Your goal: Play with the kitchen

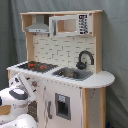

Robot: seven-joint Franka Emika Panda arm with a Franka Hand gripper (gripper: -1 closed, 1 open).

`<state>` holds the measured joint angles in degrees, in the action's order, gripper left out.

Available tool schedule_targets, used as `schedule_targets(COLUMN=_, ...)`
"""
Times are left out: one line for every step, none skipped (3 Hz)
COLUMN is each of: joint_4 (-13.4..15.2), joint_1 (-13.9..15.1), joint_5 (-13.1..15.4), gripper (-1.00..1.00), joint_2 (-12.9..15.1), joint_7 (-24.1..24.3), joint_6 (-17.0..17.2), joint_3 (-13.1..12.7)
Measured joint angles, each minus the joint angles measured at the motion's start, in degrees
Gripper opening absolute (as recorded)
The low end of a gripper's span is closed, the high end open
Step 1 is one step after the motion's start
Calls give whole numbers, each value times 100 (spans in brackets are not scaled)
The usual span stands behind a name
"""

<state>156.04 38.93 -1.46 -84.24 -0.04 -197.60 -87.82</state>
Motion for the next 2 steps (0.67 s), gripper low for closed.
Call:
schedule_targets(joint_4=-334, joint_1=399, joint_5=-1, gripper=100, joint_2=0, joint_7=214, joint_6=-103, joint_3=-72)
schedule_targets(joint_4=-649, joint_1=807, joint_5=-2, gripper=100, joint_2=-1, joint_7=356, joint_6=-142, joint_3=-283)
